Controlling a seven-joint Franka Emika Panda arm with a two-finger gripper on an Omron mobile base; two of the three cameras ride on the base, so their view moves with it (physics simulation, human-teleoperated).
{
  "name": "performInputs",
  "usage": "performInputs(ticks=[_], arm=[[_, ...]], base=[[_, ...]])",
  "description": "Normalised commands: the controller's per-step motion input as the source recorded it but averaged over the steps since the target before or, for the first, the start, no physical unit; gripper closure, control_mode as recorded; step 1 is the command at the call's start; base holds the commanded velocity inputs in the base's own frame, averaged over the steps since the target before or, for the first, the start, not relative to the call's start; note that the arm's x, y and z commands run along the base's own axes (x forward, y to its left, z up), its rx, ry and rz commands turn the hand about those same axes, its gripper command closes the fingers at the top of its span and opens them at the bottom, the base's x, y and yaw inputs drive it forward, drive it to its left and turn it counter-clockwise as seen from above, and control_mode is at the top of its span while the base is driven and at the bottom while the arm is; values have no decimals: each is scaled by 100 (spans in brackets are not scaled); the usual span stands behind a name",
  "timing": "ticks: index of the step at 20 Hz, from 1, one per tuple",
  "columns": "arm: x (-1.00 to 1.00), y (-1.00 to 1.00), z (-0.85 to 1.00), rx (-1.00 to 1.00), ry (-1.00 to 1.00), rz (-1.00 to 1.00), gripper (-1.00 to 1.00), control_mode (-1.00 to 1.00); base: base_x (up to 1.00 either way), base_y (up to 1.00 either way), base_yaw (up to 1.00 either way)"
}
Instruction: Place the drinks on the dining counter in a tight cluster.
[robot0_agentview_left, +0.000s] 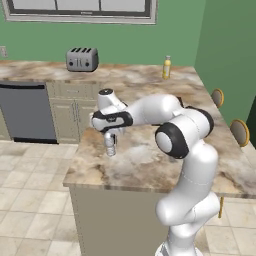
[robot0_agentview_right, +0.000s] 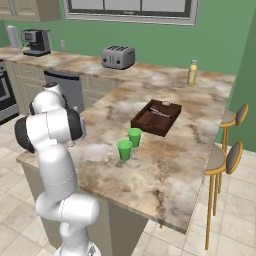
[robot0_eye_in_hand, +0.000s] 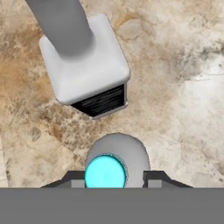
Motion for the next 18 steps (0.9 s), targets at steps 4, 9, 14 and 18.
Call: performInputs(ticks=[4,9,14,18], arm=[[2,3,-17,0,0,-6,100,-100],[0,0,-18,2,0,-3,100,-100],[-2,-1,-4,1,0,0,100,-100],[0,0,0,0,0,0,-100,-100]], base=[[0,0,0],[0,0,0],[0,0,0],[0,0,0]])
